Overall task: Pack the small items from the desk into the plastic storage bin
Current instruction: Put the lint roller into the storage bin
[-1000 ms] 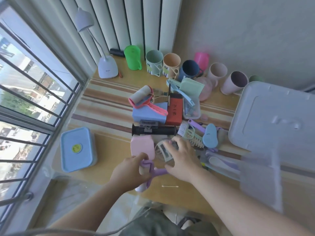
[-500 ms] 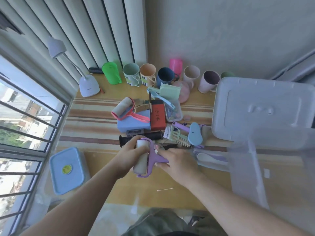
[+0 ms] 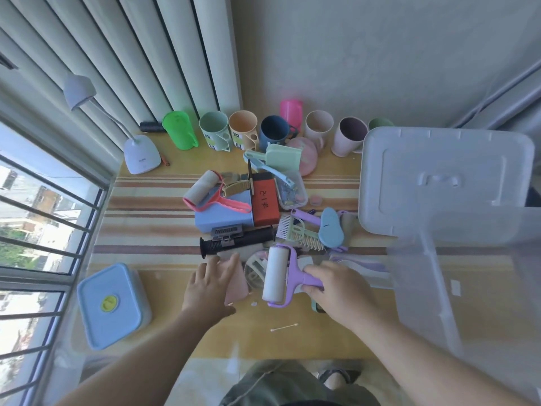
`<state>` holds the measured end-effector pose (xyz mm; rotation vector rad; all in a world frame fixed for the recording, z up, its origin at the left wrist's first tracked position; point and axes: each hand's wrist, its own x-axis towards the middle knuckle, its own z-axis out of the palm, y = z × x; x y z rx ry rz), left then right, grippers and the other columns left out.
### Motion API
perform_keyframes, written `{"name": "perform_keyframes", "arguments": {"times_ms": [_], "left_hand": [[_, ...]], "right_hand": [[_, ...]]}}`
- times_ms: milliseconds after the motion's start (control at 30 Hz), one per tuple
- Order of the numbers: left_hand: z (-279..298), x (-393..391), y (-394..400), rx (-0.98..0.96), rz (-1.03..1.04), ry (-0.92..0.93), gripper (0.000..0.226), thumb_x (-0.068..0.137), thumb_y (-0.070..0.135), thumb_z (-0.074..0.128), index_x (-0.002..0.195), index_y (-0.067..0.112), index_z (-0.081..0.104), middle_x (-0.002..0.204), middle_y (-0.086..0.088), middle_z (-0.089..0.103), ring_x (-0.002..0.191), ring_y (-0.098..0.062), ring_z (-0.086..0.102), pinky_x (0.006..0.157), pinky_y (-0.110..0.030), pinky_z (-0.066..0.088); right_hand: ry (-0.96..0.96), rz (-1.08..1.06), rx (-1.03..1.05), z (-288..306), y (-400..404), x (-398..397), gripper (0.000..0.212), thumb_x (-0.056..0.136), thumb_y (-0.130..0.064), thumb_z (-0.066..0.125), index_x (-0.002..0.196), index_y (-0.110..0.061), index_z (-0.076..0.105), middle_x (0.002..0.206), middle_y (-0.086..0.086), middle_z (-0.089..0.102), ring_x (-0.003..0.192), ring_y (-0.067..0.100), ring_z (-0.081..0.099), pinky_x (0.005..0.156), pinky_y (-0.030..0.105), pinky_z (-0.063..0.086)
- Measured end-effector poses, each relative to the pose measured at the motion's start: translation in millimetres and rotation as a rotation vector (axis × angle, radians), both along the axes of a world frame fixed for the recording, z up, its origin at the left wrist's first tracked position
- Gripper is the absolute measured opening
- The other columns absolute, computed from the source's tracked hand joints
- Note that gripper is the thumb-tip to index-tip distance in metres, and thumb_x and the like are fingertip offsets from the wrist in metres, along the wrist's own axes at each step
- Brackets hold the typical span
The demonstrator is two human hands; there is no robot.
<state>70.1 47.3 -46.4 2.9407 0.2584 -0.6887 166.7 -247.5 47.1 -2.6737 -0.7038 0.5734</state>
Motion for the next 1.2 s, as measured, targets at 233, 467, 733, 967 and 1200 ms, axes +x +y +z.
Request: {"name": "perform_keyframes", "arguments": {"times_ms": [233,467,733,967,1200], "left_hand": [[44.4,12.7,7.5,-0.057,0.095,-0.007,0.122,0.056,0.050,0.069,0.153,0.052,-0.004,0.122,-0.004,0.040,0.107,-0.033,0.049,0.085,-0.045,0.050],[149.4,69.8,8.4,-0.034,0.203,-0.450,0.117,0.049,0.056,0.073,0.153,0.048,0.020,0.112,-0.010,0.047,0.104,-0.047,0.049,0.085,-0.057,0.048],[187.3,139.8,-178.0,-0.267,-0.227,-0.596,0.123,0.056,0.070,0.070,0.160,0.035,0.017,0.115,-0.007,0.050,0.108,-0.036,0.051,0.093,-0.048,0.046],[183.7,171.6,-330.4,-0.347,-0.257,-0.606,0.121,0.055,0.053,0.071,0.161,0.032,0.015,0.122,-0.003,0.047,0.110,-0.032,0.047,0.091,-0.046,0.045],[156.1,184.8,-421.4,-0.296,-0.270,-0.480,0.106,0.056,0.050,0.063,0.154,0.032,0.029,0.129,-0.002,0.048,0.113,-0.034,0.048,0.094,-0.043,0.042]], "right_hand": [[-0.034,-0.013,0.097,9.1,-3.6,0.7,0.011,0.092,-0.040,0.069,0.099,-0.031,0.068,0.081,-0.009,0.052,0.079,0.022,0.057,0.064,0.037,0.046],[-0.117,-0.057,0.231,72.4,-50.1,44.2,0.023,0.083,-0.034,0.084,0.102,-0.028,0.073,0.079,-0.013,0.059,0.072,0.015,0.054,0.064,0.034,0.046],[-0.080,-0.301,0.208,126.9,-218.7,87.0,0.025,0.076,-0.031,0.090,0.087,-0.038,0.069,0.079,-0.008,0.065,0.077,0.013,0.061,0.072,0.035,0.051],[0.041,-0.340,0.030,67.6,-363.8,86.3,0.024,0.073,-0.046,0.069,0.092,-0.031,0.072,0.084,-0.009,0.070,0.079,0.012,0.065,0.073,0.037,0.057],[0.046,-0.138,-0.088,-32.6,-352.5,119.7,0.025,0.077,-0.042,0.061,0.099,-0.034,0.068,0.084,-0.003,0.068,0.086,0.026,0.065,0.070,0.032,0.051]]}}
